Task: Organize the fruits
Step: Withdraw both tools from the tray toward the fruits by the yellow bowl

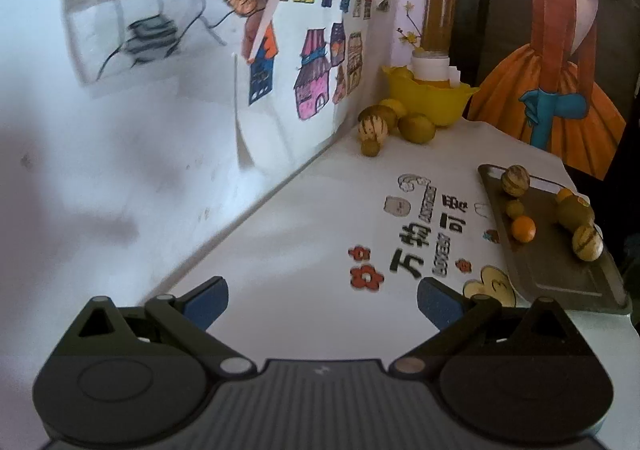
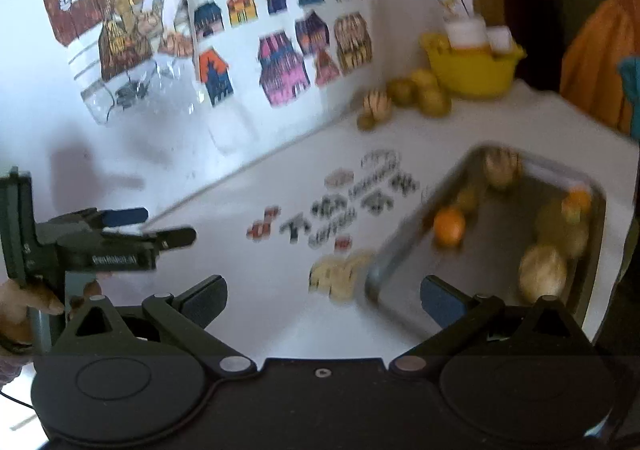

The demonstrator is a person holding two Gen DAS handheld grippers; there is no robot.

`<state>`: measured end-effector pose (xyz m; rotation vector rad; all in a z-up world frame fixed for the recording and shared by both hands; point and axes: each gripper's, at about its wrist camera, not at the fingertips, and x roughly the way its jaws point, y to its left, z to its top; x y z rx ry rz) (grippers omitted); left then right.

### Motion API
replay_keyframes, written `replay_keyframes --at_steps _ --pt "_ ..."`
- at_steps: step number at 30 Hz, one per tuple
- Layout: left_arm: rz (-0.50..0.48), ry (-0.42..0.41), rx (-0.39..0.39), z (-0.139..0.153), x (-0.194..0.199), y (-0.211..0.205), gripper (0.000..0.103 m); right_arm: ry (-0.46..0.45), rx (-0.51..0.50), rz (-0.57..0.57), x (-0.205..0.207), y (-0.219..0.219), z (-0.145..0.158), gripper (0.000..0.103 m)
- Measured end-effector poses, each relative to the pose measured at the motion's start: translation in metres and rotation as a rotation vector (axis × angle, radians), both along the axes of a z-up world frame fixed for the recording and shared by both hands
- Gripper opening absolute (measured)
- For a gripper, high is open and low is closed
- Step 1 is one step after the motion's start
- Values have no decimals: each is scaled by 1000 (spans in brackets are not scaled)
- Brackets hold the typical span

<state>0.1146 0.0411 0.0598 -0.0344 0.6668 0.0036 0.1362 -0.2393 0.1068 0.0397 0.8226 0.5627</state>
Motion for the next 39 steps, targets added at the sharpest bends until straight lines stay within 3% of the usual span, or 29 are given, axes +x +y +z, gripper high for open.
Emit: replay_keyframes --at_steps 8,18,27,34,39 --pt "-42 -43 17 5 44 -7 103 -105 -46 42 51 11 32 102" --pt "-140 -197 76 8 108 -26 103 -173 -54 -5 137 -8 40 102" --pt "-226 -256 134 9 173 -53 103 -120 13 -122 228 -27 9 102" --pt "-308 -240 266 -3 218 -86 103 -54 71 -207 289 -35 -23 102" --pt "-314 -187 264 -21 249 -94 103 8 118 -259 329 -43 -47 102"
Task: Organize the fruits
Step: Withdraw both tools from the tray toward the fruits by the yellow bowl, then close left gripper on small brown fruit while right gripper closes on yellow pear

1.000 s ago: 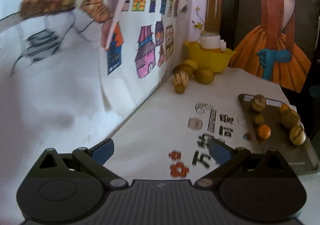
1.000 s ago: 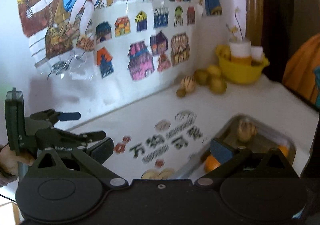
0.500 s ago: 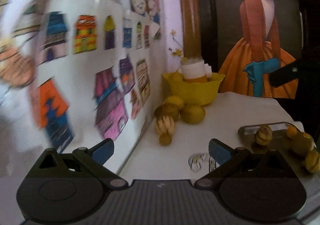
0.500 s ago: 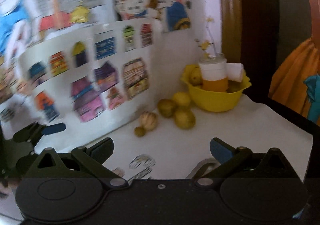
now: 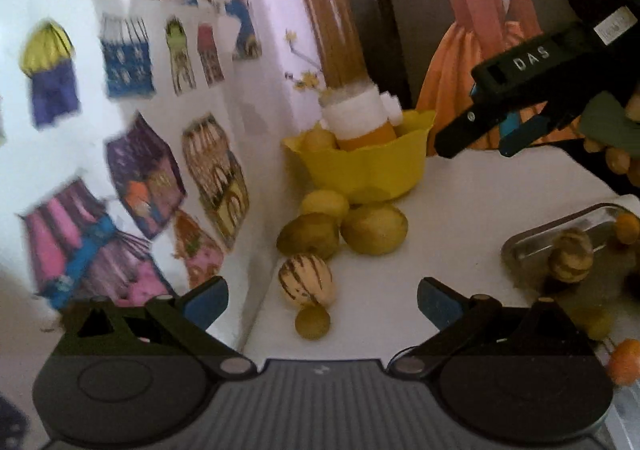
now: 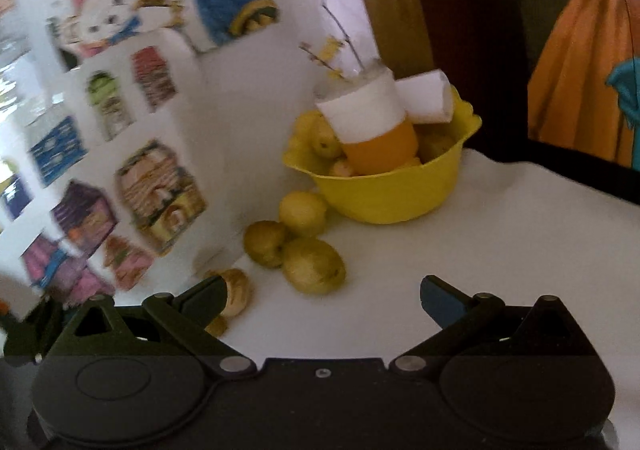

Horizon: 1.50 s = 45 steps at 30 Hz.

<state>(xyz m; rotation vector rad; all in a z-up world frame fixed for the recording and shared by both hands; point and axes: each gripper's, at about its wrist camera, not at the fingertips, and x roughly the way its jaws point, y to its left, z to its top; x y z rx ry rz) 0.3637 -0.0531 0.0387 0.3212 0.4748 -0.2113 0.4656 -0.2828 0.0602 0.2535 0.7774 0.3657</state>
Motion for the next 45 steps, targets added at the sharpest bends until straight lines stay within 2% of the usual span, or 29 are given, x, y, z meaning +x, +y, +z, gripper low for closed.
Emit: replay_keyframes --at_steps 9,12,16,20,24,35,45 --pt "48 77 -43 -33 32 6 102 60 6 55 40 22 -33 102" --pt "65 92 -59 -40 39 8 101 60 -11 66 48 34 -41 102" --pt "82 120 -62 -47 49 12 97 66 10 24 58 39 -49 99" --pt "83 124 -76 -50 53 17 95 88 33 16 66 42 -56 97" --pt "85 121 -91 -52 54 18 92 89 12 26 70 51 -61 92" --pt "114 135 -125 -57 60 20 77 95 -3 27 78 68 -68 83" --pt "146 157 -161 -58 59 31 56 113 -30 33 86 78 -82 75"
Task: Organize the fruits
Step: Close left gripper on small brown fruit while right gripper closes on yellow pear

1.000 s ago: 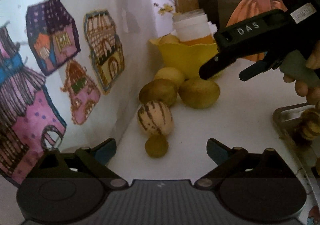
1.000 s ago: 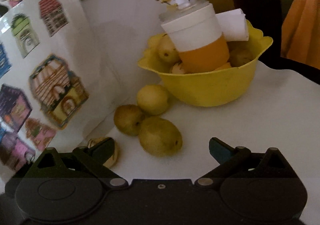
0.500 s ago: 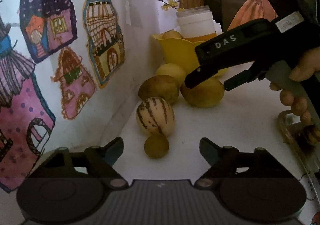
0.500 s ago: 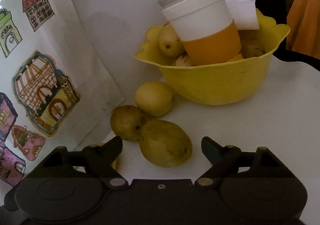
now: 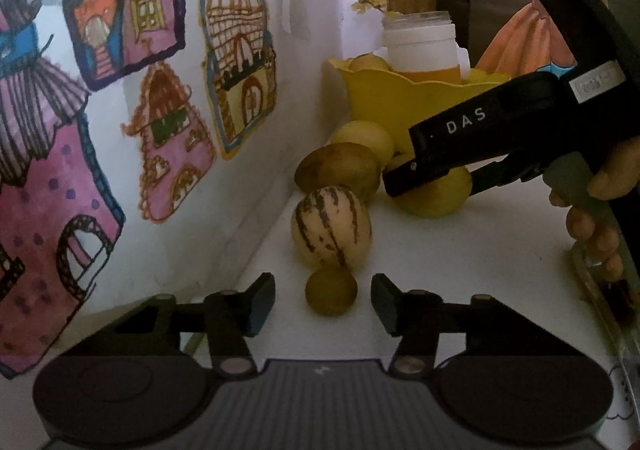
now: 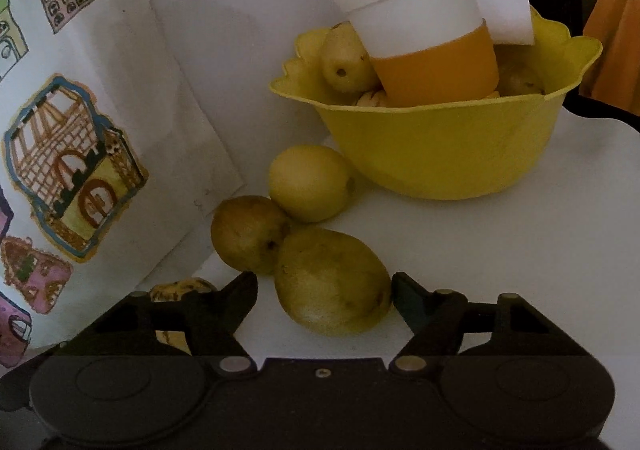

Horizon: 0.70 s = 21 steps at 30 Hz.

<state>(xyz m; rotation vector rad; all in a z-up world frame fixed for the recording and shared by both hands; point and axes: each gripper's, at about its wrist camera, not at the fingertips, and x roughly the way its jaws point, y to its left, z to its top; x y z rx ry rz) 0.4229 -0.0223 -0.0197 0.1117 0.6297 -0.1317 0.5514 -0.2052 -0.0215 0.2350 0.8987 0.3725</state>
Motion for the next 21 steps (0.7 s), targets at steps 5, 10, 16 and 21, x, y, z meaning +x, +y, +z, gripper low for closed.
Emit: replay_keyframes --at_steps 5,10,16,21 --pt "-12 5 -18 0 -4 2 49 4 3 -11 4 0 -3 71" --pt "-5 24 -7 -1 -6 1 35 1 3 -13 5 -1 -3 65" --pt "1 26 -5 0 -3 -3 31 -5 8 -8 2 -4 -3 64" --pt "7 30 -18 1 -4 -3 31 10 31 -9 -4 -10 -2 63"
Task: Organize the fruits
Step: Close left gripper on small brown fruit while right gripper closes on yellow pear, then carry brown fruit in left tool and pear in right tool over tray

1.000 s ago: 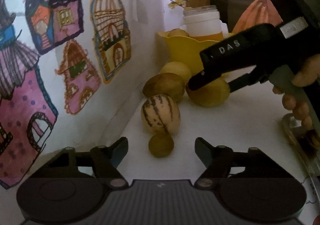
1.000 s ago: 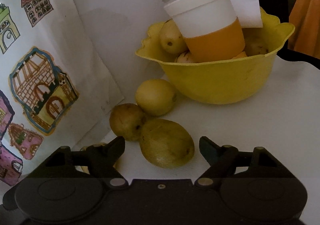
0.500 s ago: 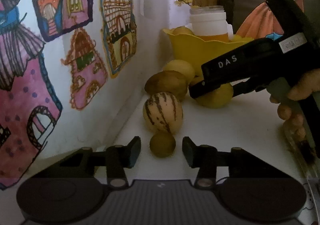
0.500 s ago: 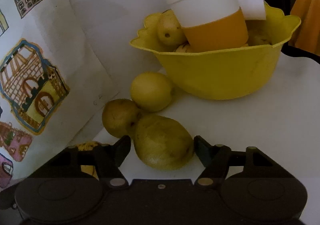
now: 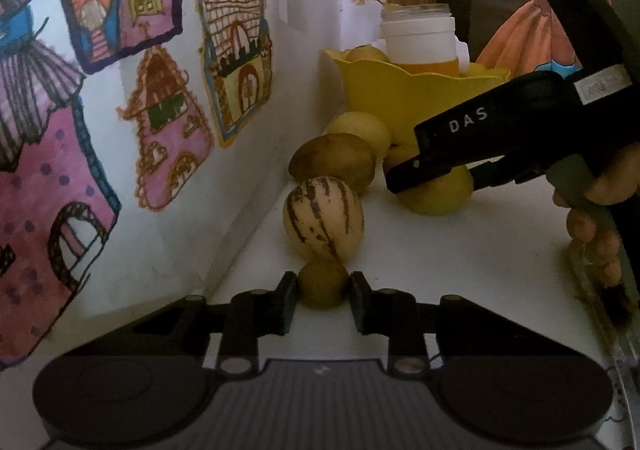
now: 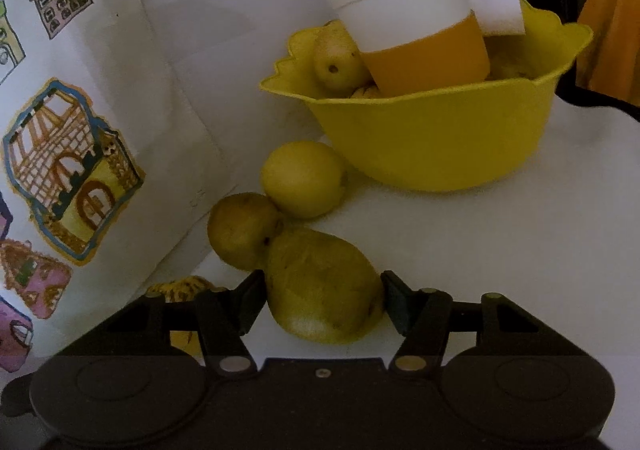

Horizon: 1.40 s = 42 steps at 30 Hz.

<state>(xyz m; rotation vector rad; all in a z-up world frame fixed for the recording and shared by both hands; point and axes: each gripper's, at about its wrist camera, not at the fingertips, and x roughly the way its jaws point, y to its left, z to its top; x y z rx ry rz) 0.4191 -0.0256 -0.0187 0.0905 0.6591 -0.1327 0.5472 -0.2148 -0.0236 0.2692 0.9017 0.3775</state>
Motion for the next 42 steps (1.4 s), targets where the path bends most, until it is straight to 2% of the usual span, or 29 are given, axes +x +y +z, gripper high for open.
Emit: replay_keyframes --at_steps 6,11,18,29,36,42 --pt "0 4 -40 3 -16 -1 31 37 40 6 -16 -10 2 63" --pt "-20 -33 -80 11 -42 -2 31 48 67 11 -35 -16 5 62" --pt "-31 -65 -104 31 -79 -1 31 34 111 35 -74 -27 28 62" --pt "-81 -92 -147 66 -151 -19 31 -16 94 44 -178 -81 88 62" --pt "-156 -71 -214 75 -190 -56 31 -18 100 28 -252 -120 102 62" --pt "-217 -49 -219 69 -219 -86 31 -16 75 15 -301 -146 101 62"
